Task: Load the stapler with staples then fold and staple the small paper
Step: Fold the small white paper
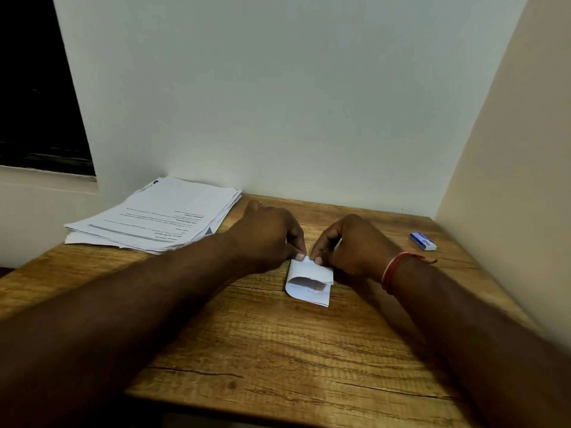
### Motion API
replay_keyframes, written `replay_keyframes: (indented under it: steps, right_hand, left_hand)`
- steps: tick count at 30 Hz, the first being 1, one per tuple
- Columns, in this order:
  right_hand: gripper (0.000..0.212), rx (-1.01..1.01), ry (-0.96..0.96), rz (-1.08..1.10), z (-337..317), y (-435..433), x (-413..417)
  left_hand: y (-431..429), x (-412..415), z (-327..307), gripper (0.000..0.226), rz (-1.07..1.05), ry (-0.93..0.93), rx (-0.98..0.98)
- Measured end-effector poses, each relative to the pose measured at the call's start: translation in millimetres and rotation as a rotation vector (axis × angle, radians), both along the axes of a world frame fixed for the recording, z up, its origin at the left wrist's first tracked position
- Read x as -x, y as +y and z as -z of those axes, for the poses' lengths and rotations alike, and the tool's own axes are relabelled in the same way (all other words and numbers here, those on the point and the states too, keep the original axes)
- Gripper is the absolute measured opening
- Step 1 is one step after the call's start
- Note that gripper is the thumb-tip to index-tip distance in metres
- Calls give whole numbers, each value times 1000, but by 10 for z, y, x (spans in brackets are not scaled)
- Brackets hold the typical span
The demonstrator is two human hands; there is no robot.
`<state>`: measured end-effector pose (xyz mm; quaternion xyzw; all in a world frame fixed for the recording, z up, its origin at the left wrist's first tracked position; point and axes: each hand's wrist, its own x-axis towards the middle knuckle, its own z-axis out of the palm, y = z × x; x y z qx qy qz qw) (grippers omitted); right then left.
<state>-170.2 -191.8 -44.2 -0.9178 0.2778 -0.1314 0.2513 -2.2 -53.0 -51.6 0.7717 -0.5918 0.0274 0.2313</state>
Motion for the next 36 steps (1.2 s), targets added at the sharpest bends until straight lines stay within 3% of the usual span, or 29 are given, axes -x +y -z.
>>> replay_keyframes:
  steps: [8,17,23,36]
  right_hand:
    - [22,24,7,5,-38,67,28]
    - [25,40,21,-18,-45,50,29]
    - [5,-7,44,-67,-51,42,66]
    - [66,10,226,-113,-134,184,128]
  left_hand:
    - [63,-62,-122,19,-6,-71,-143]
    - [117,46,-343,51,46,-253,-426]
    - [176,175,-493,63,90,-232,-582]
    - [267,385,-656,93,52,-269,-779]
